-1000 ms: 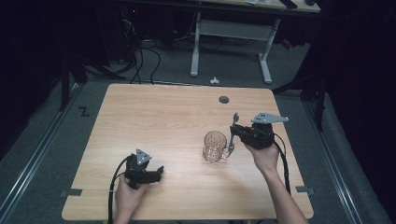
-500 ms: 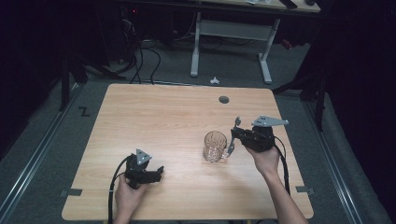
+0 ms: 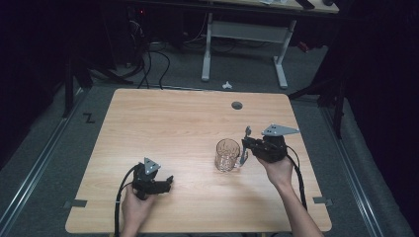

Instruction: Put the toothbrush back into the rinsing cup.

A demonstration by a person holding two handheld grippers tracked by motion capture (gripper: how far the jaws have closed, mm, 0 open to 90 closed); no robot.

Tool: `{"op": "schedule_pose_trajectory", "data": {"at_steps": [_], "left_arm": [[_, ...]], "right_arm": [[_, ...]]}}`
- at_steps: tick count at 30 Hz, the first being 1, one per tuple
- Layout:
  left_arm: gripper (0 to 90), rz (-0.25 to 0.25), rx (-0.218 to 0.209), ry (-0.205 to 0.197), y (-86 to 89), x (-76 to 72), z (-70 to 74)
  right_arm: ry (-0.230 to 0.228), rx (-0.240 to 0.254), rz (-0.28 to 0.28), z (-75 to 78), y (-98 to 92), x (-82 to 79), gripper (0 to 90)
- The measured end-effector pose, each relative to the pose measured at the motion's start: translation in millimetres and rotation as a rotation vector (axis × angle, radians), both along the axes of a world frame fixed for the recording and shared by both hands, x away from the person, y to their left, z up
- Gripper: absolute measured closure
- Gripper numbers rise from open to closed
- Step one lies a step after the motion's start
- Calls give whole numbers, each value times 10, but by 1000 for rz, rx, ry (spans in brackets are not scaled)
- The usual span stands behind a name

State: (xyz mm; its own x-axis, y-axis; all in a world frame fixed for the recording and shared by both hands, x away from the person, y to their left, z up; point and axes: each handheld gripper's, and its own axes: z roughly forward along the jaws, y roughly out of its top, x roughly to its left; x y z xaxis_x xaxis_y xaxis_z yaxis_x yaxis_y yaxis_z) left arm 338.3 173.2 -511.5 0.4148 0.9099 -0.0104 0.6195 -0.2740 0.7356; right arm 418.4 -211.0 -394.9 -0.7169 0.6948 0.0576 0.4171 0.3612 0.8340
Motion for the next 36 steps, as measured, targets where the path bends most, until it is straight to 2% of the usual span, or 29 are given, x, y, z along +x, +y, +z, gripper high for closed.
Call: {"op": "schedule_pose_trajectory", "data": {"at_steps": [15, 26, 33, 36], "left_arm": [[151, 0, 0, 0, 0, 0, 0], [151, 1, -2, 1, -1, -1, 0], [151, 1, -2, 1, -1, -1, 0], [151, 1, -2, 1, -1, -1, -1]], "right_arm": [[31, -10, -4, -126, -13, 12, 798], [46, -21, 5, -163, 23, 23, 791], [42, -22, -12, -148, 16, 5, 632], [38, -25, -18, -140, 14, -2, 604]]}}
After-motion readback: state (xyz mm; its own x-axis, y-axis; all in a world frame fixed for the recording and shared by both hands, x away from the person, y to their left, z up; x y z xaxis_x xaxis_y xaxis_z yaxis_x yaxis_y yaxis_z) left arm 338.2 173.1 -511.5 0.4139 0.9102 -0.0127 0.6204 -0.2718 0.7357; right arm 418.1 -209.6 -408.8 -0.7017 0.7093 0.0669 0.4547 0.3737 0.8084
